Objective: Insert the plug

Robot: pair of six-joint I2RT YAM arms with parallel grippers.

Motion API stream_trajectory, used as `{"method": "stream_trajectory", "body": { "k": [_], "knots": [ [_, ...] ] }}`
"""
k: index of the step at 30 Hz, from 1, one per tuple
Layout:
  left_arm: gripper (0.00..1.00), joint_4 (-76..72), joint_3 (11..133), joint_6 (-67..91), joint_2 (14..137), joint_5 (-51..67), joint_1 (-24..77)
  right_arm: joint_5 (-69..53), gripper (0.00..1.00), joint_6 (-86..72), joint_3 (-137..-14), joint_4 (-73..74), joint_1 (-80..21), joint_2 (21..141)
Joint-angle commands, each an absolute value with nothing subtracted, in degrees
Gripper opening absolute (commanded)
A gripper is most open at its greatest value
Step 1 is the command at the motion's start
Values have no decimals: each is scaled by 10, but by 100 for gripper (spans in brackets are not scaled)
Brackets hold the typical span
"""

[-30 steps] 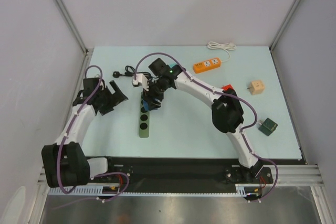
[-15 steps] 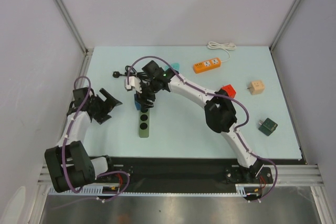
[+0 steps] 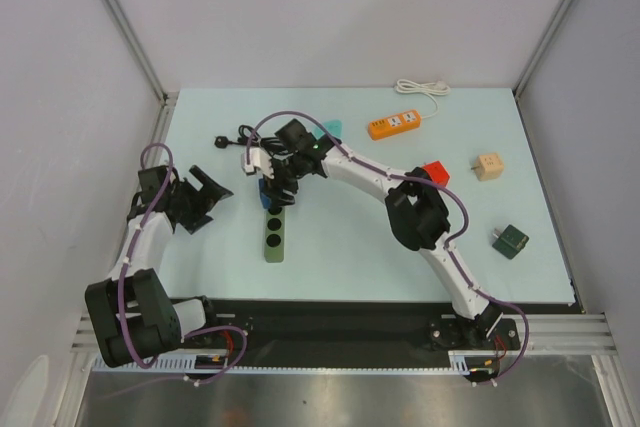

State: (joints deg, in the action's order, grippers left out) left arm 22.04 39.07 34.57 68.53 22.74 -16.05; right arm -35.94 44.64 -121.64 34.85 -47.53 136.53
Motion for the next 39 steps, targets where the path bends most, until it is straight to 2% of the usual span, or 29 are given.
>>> {"method": "stream_trajectory", "body": {
  "k": [1, 8, 31, 39],
  "knots": [
    [100, 207, 387, 345, 666, 229, -164, -372, 0, 447, -1187, 310, -481, 1340],
    [99, 214, 387, 345, 662, 216, -165, -352, 0, 431, -1137, 280, -487, 1309],
    [100, 212, 388, 343, 655, 218, -165, -337, 0, 402, -1127, 284, -496, 1281],
    [100, 213, 387, 342, 650, 219, -165, -325, 0, 396, -1087, 265, -496, 1270]
  ]
}}
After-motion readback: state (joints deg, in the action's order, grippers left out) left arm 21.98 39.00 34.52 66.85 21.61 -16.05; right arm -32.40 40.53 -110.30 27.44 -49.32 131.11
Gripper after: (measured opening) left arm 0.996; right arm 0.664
